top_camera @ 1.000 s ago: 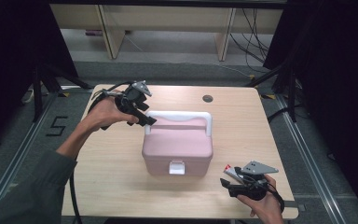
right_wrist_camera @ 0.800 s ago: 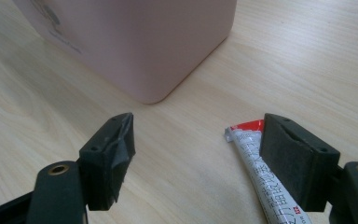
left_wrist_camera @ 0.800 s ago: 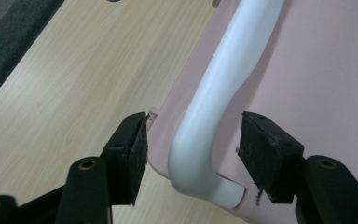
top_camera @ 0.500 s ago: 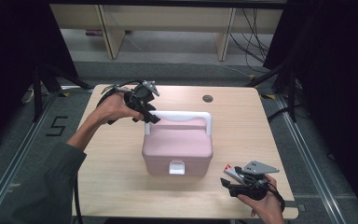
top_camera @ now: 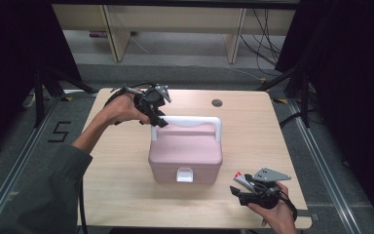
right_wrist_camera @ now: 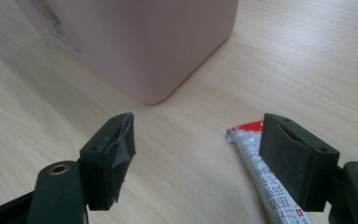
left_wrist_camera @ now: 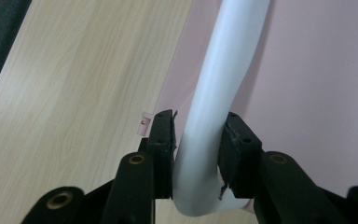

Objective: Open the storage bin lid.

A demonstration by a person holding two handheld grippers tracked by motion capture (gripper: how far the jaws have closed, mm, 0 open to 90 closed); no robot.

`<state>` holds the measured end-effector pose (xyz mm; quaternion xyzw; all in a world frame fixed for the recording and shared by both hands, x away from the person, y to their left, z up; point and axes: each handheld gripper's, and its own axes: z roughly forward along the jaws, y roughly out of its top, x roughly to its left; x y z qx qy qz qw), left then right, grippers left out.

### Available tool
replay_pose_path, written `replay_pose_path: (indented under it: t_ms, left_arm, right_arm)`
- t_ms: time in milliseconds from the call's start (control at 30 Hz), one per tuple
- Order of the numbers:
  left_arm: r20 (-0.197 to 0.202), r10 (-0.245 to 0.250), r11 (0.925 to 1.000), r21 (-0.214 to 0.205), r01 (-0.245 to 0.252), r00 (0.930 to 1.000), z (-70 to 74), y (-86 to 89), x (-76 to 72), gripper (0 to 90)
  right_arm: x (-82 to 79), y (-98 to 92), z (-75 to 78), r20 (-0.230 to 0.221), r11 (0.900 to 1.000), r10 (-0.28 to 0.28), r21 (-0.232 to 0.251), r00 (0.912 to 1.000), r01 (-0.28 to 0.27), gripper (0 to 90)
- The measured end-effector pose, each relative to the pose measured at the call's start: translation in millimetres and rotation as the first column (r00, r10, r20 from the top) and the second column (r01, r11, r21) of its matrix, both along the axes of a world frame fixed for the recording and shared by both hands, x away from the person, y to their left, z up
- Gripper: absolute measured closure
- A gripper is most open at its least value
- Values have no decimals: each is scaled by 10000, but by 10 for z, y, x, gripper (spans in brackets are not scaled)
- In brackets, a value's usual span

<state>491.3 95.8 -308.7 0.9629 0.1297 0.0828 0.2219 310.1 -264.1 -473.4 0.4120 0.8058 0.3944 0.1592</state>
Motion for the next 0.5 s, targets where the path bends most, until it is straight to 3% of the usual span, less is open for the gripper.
replay_pose_path:
  t_ms: [67,167,433,500]
  left_arm:
    - [-56,-184,9997,176,185,9998,25,-9,1,684]
    - [-160,-201,9993,300,205,9997,37,-25,1,690]
    - [-204,-436,9977,504,445,9988,73,-50,27,696]
    - [-153,-521,9968,605,529,9985,100,-59,26,698]
  right_arm:
    - [-9,14,-5,-173,9997,-142,217,9997,146,278]
    - [1,2,-1,-1,10000,-21,15,10000,21,278]
    - [7,7,-10,42,9999,-8,124,10000,7,279]
    - [-10,17,-5,-167,9995,-141,290,9998,145,280]
